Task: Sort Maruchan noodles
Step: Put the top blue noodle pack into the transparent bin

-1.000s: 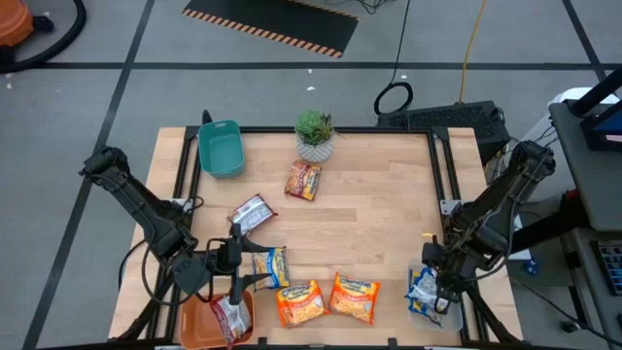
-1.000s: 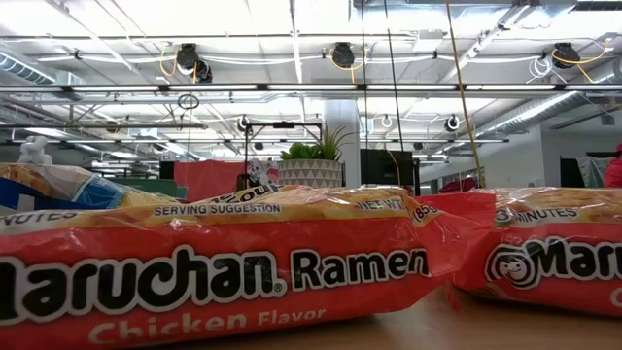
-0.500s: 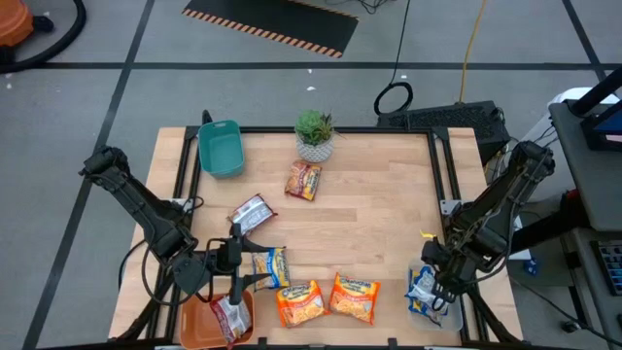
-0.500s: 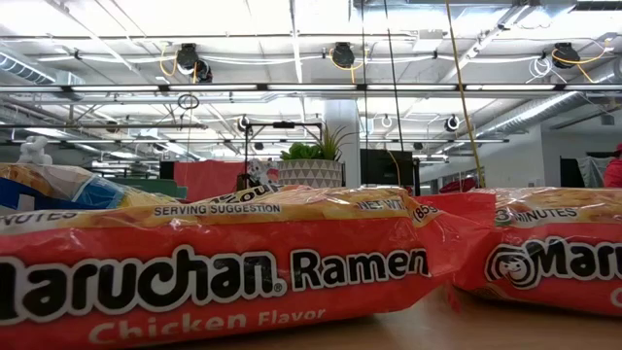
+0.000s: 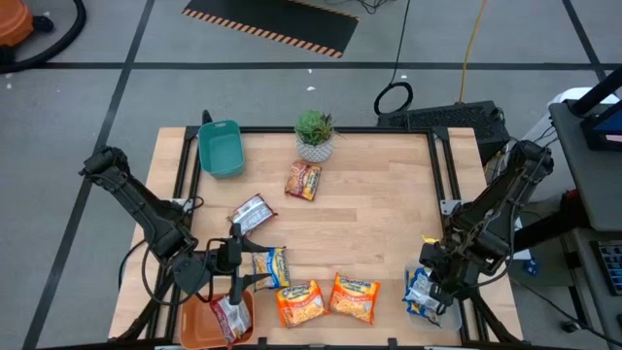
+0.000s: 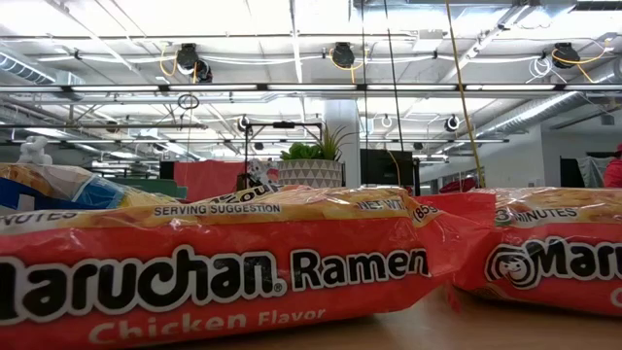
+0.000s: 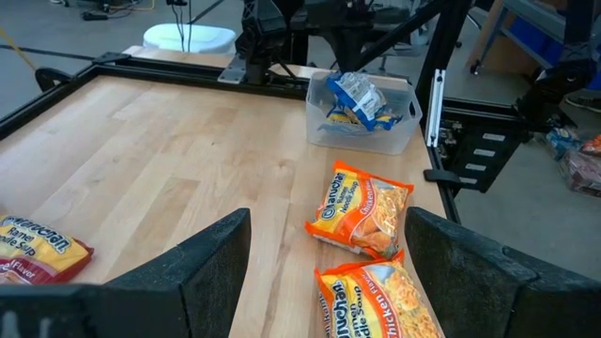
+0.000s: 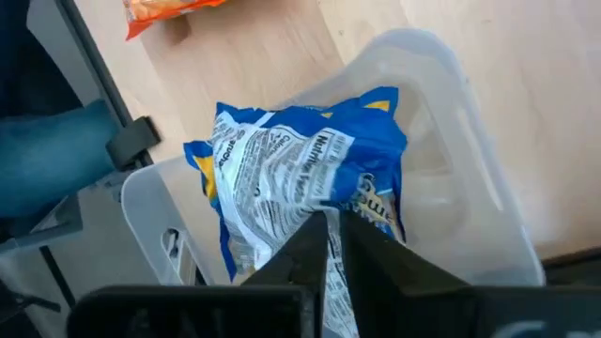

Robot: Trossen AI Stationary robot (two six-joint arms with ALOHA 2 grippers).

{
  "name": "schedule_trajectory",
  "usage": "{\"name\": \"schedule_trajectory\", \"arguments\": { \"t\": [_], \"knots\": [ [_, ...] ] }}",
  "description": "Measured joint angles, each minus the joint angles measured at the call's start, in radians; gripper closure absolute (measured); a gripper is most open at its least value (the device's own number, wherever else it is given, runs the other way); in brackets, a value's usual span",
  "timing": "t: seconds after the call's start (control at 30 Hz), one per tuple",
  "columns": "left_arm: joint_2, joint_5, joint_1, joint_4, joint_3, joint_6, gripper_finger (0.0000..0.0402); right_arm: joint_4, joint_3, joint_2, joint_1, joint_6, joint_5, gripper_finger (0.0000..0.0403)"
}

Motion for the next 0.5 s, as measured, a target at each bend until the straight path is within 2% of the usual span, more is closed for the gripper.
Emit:
{"name": "schedule_trajectory", "arguments": {
  "t": [0.23, 0.37, 0.5],
  "knots": [
    [0.0, 0.0, 0.0, 0.0, 0.0, 0.0, 0.0117, 0.037, -0.08, 0.001, 0.001, 0.048, -0.031, 0.0387],
    [0.0, 0.0, 0.0, 0.0, 0.0, 0.001, 0.0117, 0.028, -0.078, -0.004, 0.001, 0.056, -0.08, 0.0387],
    [0.0, 0.0, 0.001, 0.0, 0.0, 0.001, 0.0117, 0.023, -0.045, -0.018, 0.001, 0.088, -0.085, 0.0387]
  ]
}}
